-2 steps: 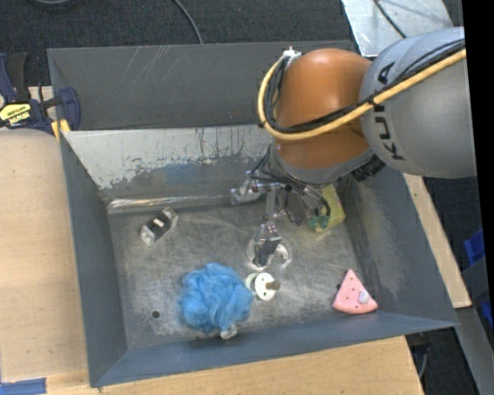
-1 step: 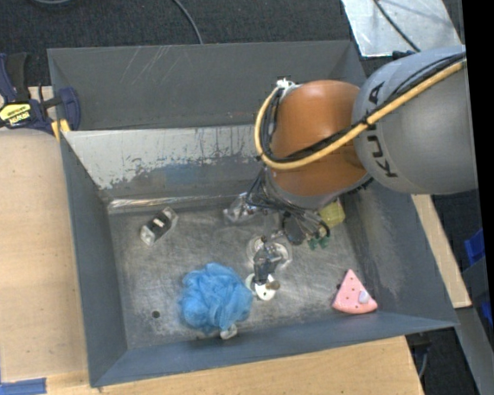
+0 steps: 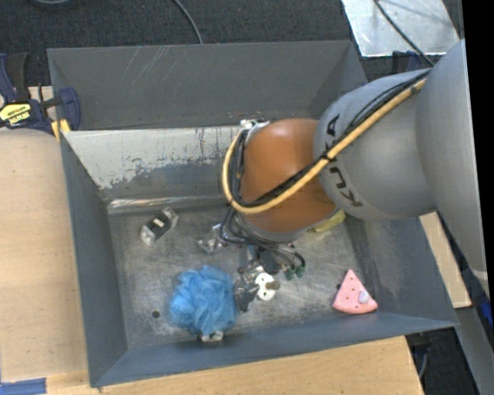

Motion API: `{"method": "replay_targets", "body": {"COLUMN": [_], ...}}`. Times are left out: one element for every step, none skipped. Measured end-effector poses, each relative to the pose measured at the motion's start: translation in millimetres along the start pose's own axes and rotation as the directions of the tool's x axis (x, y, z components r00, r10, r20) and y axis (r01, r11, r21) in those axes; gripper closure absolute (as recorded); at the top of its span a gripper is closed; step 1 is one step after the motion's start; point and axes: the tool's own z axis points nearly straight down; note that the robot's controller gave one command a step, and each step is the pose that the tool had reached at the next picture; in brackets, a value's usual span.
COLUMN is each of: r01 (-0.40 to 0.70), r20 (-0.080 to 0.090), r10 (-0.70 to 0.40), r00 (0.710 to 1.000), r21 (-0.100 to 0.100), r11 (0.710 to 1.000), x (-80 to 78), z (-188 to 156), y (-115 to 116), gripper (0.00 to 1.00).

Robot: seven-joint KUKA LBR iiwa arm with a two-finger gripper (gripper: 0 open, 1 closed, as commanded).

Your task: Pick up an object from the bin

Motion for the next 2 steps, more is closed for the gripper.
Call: {"method": "replay_targets", "body": {"r01": [0.106,0.544], "r20": [0.002,0.005], "r10": [-0.106,-0.544], "r00": [0.994,0.839], "r21": [-0.006,-0.001], "r11": [0.994,0.839], "x": [7.9,-4.6], "z": [18,11], "y": [32,84], "gripper": [0.00,1.00]}}
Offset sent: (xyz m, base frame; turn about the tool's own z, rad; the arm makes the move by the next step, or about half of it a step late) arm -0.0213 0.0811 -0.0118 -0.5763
